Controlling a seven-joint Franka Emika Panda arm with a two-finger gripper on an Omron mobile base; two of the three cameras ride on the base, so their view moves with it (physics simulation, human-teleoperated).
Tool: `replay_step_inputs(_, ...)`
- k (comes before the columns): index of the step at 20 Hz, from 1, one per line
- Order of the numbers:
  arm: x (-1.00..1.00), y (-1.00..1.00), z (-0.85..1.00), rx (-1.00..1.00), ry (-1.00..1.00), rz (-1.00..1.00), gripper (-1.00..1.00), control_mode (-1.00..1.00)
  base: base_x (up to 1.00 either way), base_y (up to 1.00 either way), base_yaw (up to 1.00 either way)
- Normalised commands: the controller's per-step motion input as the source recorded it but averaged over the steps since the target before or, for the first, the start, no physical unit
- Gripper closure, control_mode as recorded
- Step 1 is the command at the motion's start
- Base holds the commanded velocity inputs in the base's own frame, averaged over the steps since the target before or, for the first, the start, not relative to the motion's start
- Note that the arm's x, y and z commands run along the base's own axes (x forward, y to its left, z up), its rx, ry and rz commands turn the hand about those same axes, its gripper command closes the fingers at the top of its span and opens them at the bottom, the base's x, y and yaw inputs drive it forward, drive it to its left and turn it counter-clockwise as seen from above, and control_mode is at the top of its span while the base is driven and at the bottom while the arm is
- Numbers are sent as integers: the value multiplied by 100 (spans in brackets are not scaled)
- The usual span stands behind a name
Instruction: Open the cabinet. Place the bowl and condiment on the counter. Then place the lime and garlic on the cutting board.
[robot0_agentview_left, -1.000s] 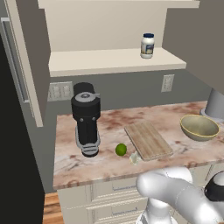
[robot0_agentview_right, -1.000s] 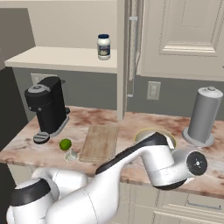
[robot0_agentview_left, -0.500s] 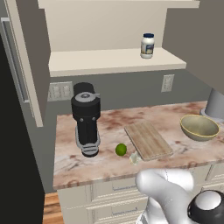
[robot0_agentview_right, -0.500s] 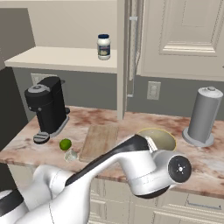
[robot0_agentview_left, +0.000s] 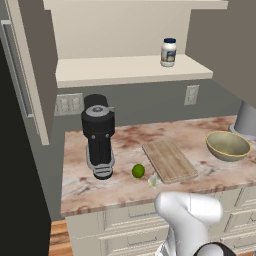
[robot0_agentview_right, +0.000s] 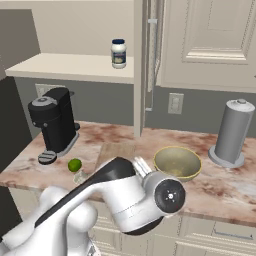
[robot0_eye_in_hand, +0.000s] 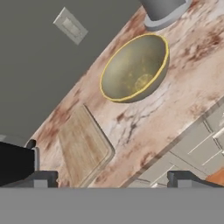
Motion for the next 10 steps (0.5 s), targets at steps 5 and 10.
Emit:
replay_step_inputs(5, -32, 55, 22, -8, -5, 4, -100, -100, 0, 0, 0)
replay_step_inputs(10, -24, 54, 26, -8, -6, 2, -100, -100, 0, 0, 0)
